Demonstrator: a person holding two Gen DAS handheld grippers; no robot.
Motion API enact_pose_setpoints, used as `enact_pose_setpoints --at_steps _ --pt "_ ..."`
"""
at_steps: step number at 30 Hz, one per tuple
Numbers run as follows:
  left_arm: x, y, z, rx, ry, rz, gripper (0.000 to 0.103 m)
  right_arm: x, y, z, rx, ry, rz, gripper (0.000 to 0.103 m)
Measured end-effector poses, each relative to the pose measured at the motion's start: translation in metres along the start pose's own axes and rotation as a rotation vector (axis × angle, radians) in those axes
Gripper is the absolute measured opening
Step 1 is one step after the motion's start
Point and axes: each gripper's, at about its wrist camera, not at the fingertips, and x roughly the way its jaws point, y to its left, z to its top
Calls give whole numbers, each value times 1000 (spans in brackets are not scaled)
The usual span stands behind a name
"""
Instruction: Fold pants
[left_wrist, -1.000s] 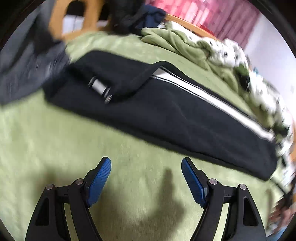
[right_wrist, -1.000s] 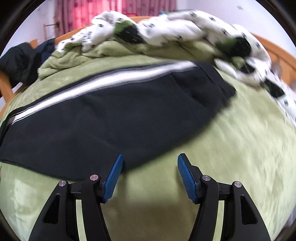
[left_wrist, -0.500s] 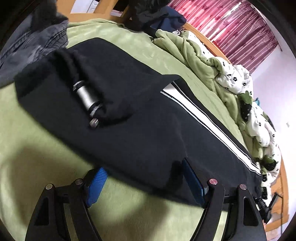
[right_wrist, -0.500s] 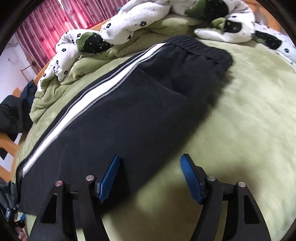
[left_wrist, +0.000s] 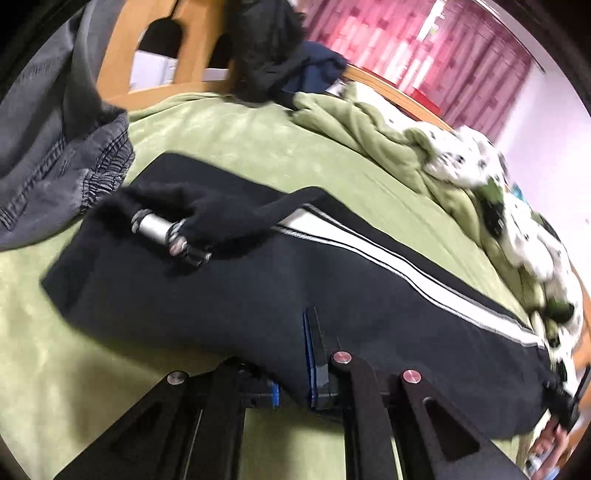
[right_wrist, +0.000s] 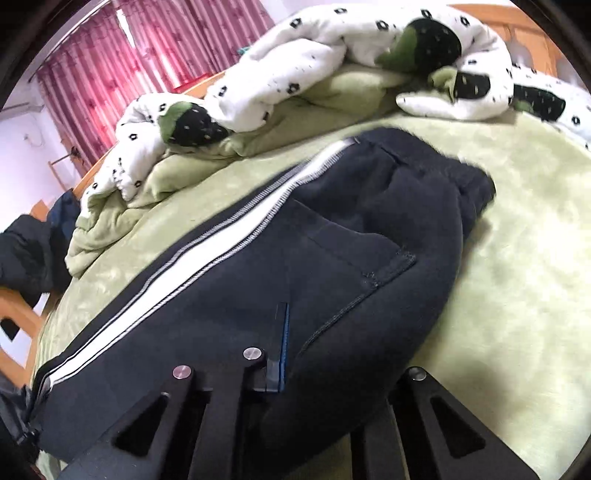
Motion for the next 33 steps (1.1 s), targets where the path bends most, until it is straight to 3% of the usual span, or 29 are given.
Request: enact_pose_setpoints --at_steps 6,11,15,17,21,23,25,29,33 --pt "-42 0 -51 80 112 -38 11 -68 -39 -13 15 6 12 9" --pt "-77 -4 -95 124 149 -75 11 -131 -95 -44 8 35 -16 9" --pt "-76 1 -114 115 163 -43 13 -153 -122 -69 -12 57 -43 9" --pt "-70 5 -118 101 193 -26 19 -149 -126 -78 -32 81 -49 11" --pt "-80 8 -124 121 212 35 42 -139 -134 -103 -80 152 -66 37" --pt "-92 7 -128 172 209 85 52 -155 -140 -112 -103 127 -45 47" --pt "-107 7 -131 211 182 107 56 -179 -155 -116 -109 97 -54 58" --pt "-133 3 -130 247 117 105 57 -207 -194 -102 -5 42 -43 62" --pt "-141 -4 -117 260 65 158 69 -198 -219 -69 133 11 -39 69"
